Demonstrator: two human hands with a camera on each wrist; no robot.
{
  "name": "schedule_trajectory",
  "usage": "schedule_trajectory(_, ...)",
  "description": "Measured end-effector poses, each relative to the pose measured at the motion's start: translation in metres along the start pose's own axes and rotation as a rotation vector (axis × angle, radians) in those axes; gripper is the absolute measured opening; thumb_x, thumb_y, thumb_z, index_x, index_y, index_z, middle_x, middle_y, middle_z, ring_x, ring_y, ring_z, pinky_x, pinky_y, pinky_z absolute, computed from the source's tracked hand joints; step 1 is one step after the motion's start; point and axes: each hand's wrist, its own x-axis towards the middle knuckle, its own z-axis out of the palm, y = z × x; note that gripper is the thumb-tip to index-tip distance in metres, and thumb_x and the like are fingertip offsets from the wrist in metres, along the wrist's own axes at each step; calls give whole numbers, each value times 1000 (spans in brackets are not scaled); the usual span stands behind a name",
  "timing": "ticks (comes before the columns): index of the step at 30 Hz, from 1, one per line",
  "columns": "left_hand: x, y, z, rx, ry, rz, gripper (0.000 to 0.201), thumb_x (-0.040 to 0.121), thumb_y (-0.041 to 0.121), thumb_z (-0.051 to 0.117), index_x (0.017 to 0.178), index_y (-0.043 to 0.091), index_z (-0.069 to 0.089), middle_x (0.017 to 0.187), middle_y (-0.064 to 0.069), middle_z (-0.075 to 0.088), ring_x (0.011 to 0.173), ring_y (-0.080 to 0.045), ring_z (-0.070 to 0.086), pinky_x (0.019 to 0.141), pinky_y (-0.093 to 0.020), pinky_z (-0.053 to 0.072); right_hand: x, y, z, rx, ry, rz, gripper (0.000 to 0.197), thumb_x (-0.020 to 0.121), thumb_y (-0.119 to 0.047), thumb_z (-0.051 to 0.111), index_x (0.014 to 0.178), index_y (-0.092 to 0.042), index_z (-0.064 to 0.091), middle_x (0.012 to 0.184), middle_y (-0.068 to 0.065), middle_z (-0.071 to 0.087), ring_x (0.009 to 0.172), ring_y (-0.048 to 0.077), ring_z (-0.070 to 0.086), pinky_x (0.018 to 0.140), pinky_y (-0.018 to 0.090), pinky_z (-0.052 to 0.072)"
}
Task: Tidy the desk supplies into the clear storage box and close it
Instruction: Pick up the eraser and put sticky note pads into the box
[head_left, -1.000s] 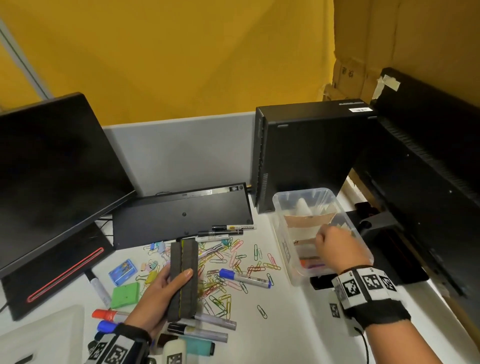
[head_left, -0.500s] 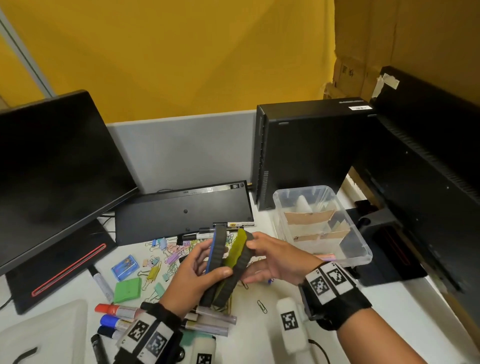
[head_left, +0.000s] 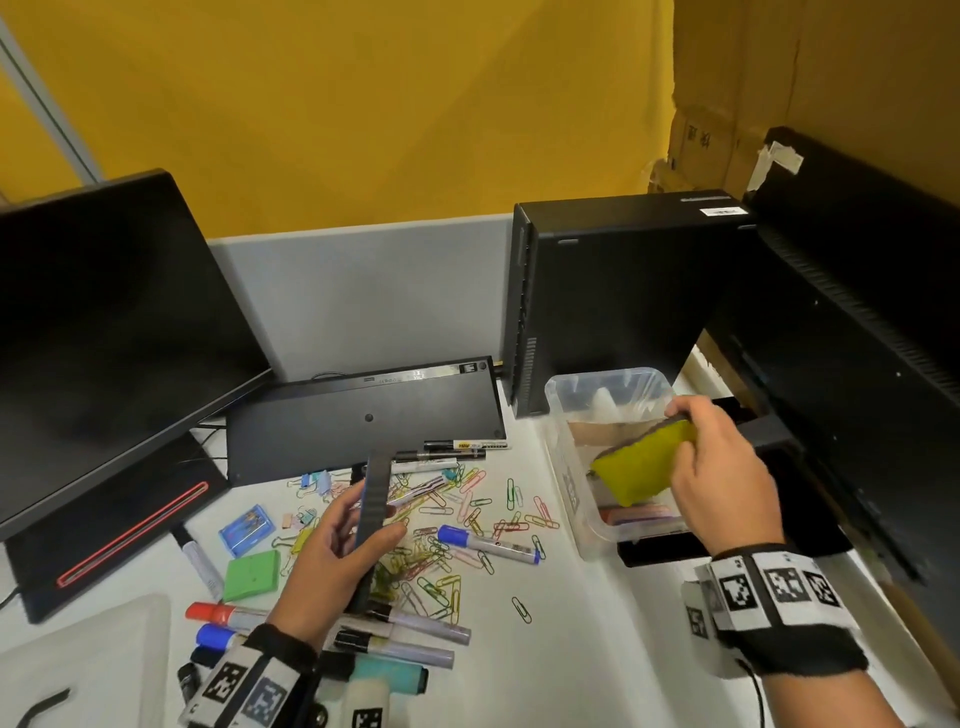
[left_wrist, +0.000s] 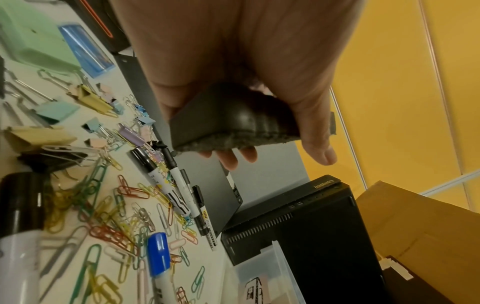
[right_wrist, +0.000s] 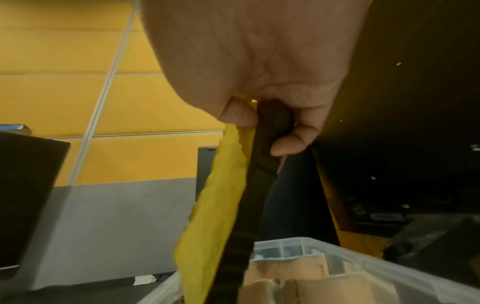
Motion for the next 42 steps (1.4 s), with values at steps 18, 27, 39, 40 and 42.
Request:
schedule_trajectory(18,-9,-4,-12,2,41,-28,72,60,44,76,126,32,48,114,8,63,97,-5,62,86,-30,47,37,48,59,-286,-573,519,39,88,-11,52,126,-4,47,124,17,57,115,33,55,98,42,46)
schedule_trajectory(27,-10,-8,-11,27,14,-27,106,31,72,79,126,35,49,115,8,65,98,1,62,83,-28,48,33,41,66,-392,-734,378,37,99,-14,42,135,-4,46,137,18,49,125,32,48,106,36,37)
schedule_trajectory(39,3,-3,25,311,-56,71,69,66,43,75,125,44,39,120,12,50,103,-9,57,70,-19,54,9,-6,33,276,-603,97,19,96,-34,48,94,-25,65,91,-7,67,84,11,64,74,29,52)
schedule_trajectory(40,4,-4,33,351,-77,100,74,61,53,75,124,45,39,121,12,49,105,-8,56,76,-23,55,5,-15,35,440,-663,123,19,94,-36,51,97,-24,65,95,-5,68,85,12,66,75,31,55)
schedule_trajectory(42,9,-6,55,470,-117,185,83,56,69,70,129,43,39,115,14,48,104,-4,52,86,-27,52,-2,-31,41,689,-827,259,26,93,-39,52,108,-19,62,105,3,68,86,19,69,73,33,58)
